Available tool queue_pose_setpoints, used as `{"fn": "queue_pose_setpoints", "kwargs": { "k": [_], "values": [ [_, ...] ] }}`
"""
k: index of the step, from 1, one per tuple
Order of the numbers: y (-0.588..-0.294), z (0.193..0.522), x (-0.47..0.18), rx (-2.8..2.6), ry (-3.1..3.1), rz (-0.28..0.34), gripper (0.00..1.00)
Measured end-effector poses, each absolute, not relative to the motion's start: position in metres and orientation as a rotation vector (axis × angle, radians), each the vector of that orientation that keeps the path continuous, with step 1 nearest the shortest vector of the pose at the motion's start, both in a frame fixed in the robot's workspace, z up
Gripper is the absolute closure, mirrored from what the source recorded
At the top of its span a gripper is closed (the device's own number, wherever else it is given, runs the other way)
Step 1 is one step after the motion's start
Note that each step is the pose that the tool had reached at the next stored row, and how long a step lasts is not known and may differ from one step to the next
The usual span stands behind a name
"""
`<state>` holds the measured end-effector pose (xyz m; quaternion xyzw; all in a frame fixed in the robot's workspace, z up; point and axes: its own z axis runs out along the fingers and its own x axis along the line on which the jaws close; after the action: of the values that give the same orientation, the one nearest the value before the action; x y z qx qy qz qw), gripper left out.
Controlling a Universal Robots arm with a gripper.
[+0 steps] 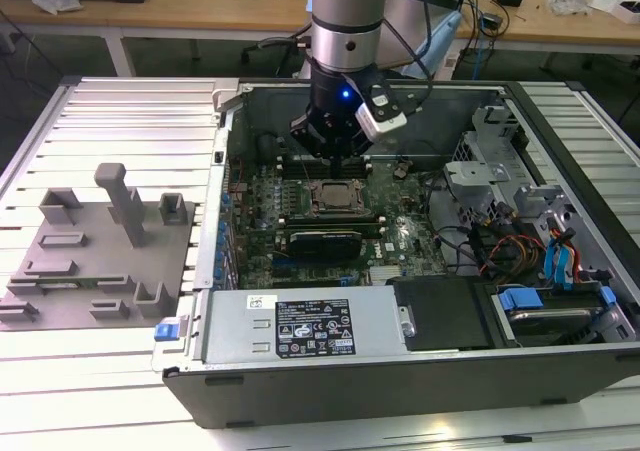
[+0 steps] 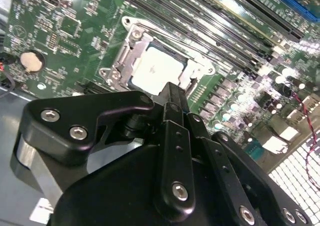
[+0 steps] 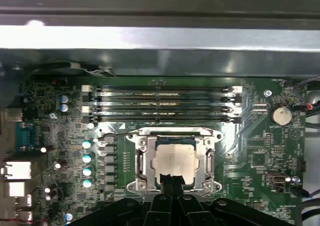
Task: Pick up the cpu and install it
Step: 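Install the first cpu locking lever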
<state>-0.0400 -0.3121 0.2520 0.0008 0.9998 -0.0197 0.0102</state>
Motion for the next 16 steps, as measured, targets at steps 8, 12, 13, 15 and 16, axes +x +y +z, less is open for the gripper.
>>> {"fn": "queue_pose_setpoints", "kwargs": {
  "k": [8,12,13,15,16],
  "values": [
    [-0.312,0.252,-0.066,0.002,3.121,-0.061,0.89],
    [-0.312,0.252,-0.078,0.002,3.12,-0.061,0.89],
    [-0.312,0.252,-0.081,0.002,3.12,-0.061,0.89],
    [-0.312,0.252,-0.085,0.003,3.12,-0.061,0.89],
    [-0.312,0.252,-0.086,0.002,3.12,-0.061,0.89]
  ]
}}
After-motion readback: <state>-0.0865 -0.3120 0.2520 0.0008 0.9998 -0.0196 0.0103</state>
